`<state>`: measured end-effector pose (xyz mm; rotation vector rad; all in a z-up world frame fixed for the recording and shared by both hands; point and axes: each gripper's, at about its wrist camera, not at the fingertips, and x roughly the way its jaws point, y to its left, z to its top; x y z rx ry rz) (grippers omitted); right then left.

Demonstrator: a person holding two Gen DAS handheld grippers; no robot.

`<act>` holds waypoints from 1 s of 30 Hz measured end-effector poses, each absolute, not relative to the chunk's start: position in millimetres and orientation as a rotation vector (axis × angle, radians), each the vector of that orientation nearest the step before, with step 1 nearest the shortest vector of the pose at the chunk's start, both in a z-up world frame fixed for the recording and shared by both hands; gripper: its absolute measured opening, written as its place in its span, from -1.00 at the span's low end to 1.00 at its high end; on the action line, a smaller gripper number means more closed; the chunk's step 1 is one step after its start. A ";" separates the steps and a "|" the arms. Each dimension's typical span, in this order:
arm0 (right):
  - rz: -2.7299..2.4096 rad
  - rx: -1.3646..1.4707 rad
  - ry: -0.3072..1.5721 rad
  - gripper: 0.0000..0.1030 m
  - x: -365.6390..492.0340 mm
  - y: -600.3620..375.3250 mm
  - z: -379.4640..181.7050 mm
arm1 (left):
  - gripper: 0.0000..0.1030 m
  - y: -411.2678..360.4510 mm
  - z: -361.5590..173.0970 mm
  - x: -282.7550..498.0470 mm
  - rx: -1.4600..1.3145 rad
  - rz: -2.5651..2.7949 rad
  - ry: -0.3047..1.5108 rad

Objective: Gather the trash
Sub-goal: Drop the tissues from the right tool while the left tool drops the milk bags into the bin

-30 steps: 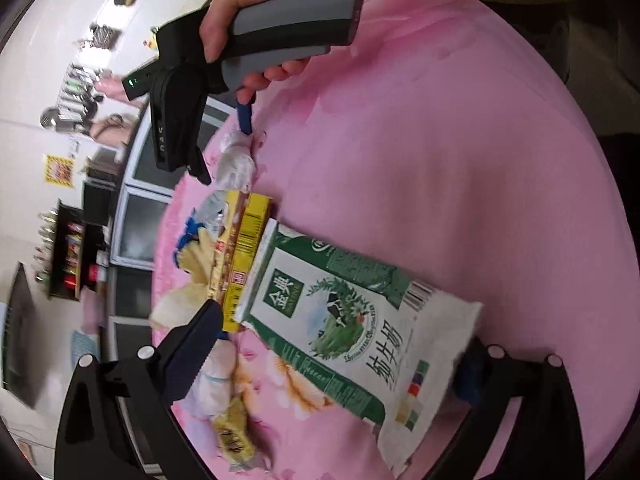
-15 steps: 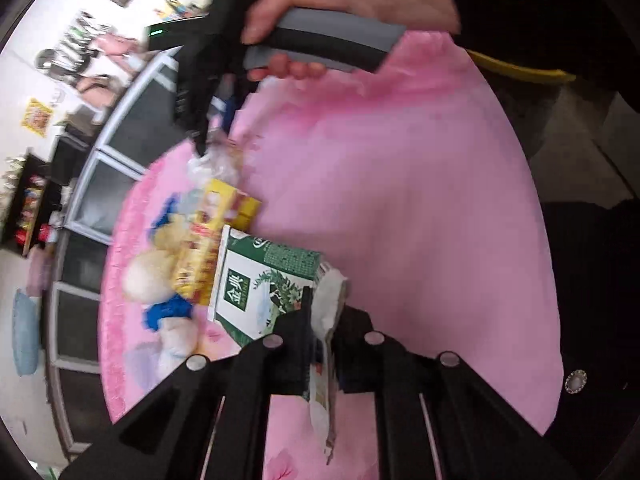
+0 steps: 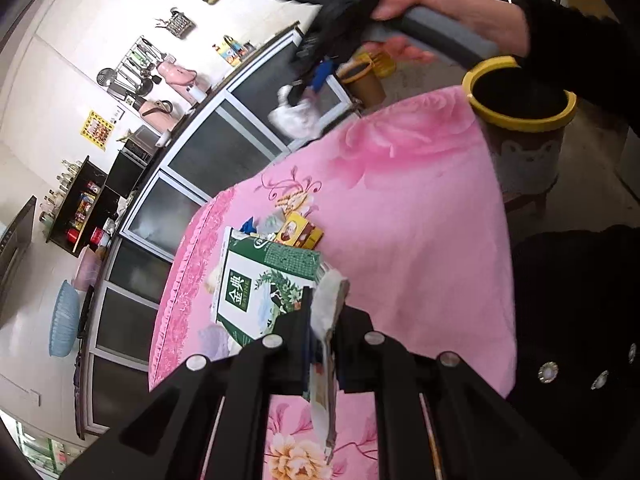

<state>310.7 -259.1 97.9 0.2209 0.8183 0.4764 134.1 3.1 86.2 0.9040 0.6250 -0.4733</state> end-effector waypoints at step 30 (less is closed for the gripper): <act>-0.288 0.276 0.811 -0.26 17.7 -549.3 30.8 | -0.82 -350.4 11.0 123.5 0.835 -1.104 0.467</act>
